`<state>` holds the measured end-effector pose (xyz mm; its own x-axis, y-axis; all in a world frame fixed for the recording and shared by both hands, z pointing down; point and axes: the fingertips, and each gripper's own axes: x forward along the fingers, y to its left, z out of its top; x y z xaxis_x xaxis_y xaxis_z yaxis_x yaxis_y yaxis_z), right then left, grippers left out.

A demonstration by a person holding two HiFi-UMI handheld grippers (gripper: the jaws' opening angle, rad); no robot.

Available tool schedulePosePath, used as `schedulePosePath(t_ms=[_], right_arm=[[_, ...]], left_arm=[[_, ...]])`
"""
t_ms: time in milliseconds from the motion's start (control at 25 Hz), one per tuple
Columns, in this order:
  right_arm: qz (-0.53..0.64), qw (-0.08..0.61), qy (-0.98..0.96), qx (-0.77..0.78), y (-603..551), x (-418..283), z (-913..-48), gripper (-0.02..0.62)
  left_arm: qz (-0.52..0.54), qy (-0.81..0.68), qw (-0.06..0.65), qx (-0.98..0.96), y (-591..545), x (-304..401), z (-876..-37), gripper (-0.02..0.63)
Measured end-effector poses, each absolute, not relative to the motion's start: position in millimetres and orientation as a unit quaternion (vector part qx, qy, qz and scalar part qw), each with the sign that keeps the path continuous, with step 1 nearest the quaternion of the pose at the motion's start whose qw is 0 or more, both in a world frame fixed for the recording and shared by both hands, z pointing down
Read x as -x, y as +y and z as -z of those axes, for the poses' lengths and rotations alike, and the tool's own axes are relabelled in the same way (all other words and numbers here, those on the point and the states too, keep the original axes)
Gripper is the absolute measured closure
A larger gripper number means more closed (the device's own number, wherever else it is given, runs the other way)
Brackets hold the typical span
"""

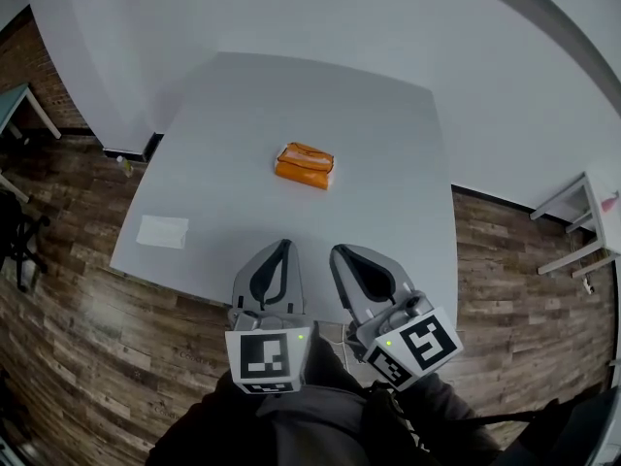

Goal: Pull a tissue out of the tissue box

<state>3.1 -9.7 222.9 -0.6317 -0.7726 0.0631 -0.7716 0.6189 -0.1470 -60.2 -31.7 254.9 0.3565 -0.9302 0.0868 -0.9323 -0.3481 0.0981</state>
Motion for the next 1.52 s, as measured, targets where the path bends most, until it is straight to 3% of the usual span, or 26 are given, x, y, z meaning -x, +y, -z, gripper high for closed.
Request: schedulePosePath(t_ms=[280, 1080, 1240, 1520], right_arm=[[0.083, -0.001, 0.904, 0.419, -39, -20, -231, 0.594], [0.118, -0.050, 0.908, 0.399, -125, -40, -288, 0.560], [0.089, -0.077, 0.919, 0.377, -130, -39, -294, 0.508], [0.027, -0.160, 0.929, 0.332, -142, -20, -320, 0.482]], left_arm=[[-0.036, -0.557, 0.066, -0.827, -59, 35, -264, 0.606], [-0.096, -0.553, 0.160, -0.812, -131, 11, -325, 0.606], [-0.110, -0.553, 0.169, -0.808, -128, 10, -337, 0.606], [-0.126, -0.551, 0.202, -0.800, -133, 18, -358, 0.606]])
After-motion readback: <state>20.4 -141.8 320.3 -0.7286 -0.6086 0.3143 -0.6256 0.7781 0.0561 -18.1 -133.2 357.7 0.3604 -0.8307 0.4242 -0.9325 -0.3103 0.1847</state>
